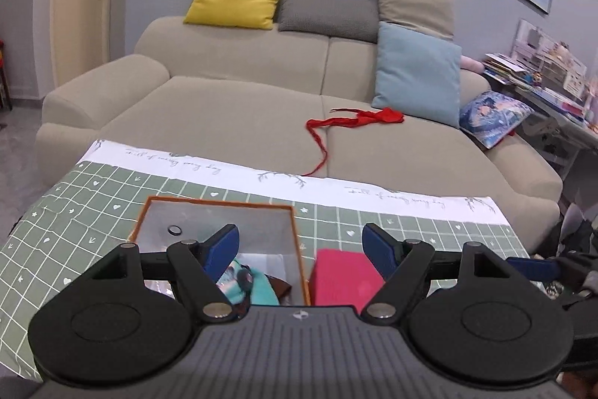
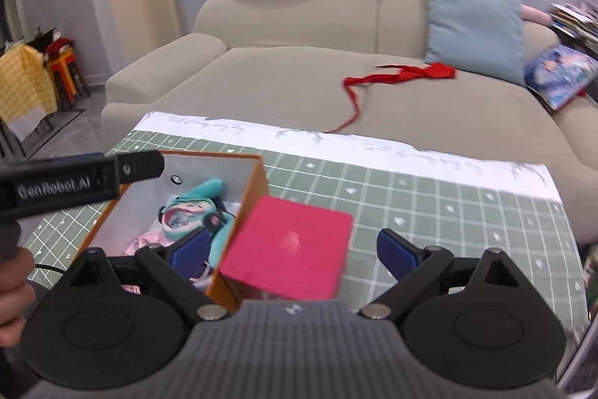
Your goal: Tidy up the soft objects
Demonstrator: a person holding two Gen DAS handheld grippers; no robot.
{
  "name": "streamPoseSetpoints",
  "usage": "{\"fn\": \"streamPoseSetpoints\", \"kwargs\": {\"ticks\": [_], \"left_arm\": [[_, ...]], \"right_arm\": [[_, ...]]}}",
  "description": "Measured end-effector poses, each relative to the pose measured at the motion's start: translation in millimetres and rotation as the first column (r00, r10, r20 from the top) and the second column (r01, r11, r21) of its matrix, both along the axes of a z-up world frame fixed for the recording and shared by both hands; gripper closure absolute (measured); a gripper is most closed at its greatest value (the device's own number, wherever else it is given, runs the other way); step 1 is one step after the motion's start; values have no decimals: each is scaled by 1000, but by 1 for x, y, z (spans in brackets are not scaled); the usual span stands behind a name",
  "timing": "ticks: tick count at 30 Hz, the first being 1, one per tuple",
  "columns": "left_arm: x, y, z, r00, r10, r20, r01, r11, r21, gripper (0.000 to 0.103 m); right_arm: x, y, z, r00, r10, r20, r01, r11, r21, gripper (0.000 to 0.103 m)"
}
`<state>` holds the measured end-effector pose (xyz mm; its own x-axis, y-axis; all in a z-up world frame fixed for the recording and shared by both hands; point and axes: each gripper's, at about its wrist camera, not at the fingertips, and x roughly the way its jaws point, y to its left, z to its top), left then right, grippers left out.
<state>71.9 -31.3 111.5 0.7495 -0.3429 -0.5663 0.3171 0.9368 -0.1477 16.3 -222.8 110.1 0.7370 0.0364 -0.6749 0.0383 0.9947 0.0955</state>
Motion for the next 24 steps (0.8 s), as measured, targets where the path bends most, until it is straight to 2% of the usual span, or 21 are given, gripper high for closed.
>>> {"fn": "streamPoseSetpoints", "kwargs": {"ticks": [4, 7, 11, 14, 17, 19, 22, 24], "left_arm": [[-28, -14, -15, 999, -39, 24, 38, 999, 30, 15], [-52, -21, -31, 998, -27, 61, 24, 998, 61, 15], [-69, -22, -52, 995, 16, 103, -23, 997, 67, 15], [-72, -17, -66, 996, 25, 82, -28, 999, 42, 15], [-76, -12, -77, 992, 56, 116, -61, 997, 38, 14], [-75, -13, -83, 989, 62, 137, -73, 994, 78, 15], [-72, -14, -92, 992, 50, 119, -60, 995, 84, 14], [-69, -13, -95, 995, 45, 94, -52, 996, 79, 15]], "right_arm": [[-35, -6, -5, 997, -51, 56, 55, 997, -58, 9], [-60, -6, -17, 986, -62, 154, 82, 989, -126, 5], [-81, -14, -42, 968, -100, 232, 133, 982, -131, 5], [-90, -14, -66, 953, -121, 279, 165, 976, -142, 5], [-86, -12, -89, 962, -126, 244, 164, 976, -142, 5], [-85, -17, -103, 963, -156, 218, 178, 980, -83, 4], [-83, -20, -114, 970, -176, 170, 181, 983, -13, 4], [-83, -18, -115, 969, -174, 177, 181, 983, -23, 4]]}}
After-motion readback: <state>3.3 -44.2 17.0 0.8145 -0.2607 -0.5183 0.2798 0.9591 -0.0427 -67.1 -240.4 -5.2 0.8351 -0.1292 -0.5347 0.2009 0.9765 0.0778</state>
